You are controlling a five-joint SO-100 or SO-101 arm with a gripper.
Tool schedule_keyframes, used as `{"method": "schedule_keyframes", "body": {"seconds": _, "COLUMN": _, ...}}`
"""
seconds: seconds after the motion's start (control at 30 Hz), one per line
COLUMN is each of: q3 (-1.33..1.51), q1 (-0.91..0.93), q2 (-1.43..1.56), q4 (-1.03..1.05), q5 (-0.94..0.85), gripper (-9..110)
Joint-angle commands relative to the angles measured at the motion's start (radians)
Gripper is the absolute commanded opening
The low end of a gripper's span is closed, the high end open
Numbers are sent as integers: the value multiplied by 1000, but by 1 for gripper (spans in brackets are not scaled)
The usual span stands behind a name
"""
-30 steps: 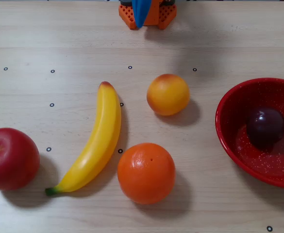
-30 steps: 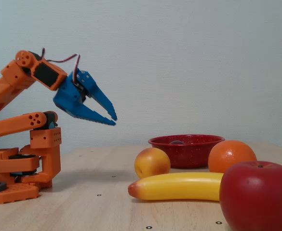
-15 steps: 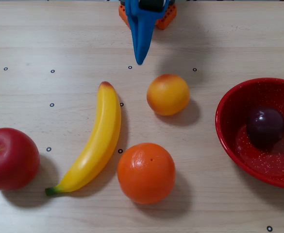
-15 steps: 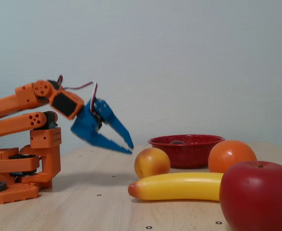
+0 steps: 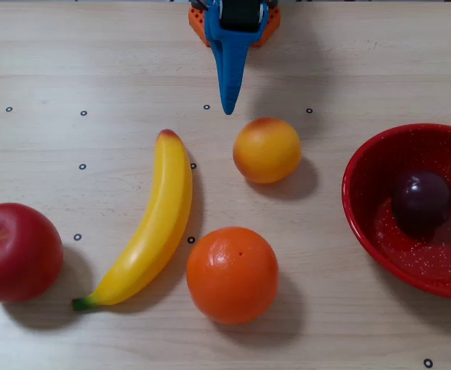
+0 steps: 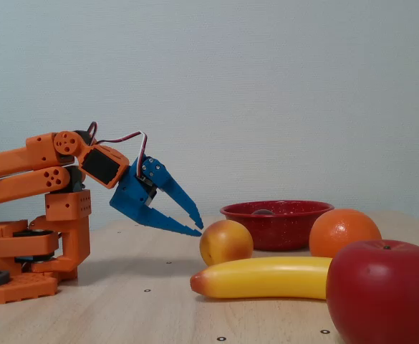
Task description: Put plum in the red bowl.
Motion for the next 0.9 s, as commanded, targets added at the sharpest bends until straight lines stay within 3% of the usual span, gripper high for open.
{"method": "schedule_keyframes", "body": {"seconds": 0.0, "q3": 41, "q1": -11, "q2": 20, "q4": 21, "q5": 32, "gripper": 0}}
{"method": "schedule_keyframes", "body": {"seconds": 0.87, "q3": 41, "q1": -67, "q2": 21, "q4": 23, "q5": -29, "gripper": 0}}
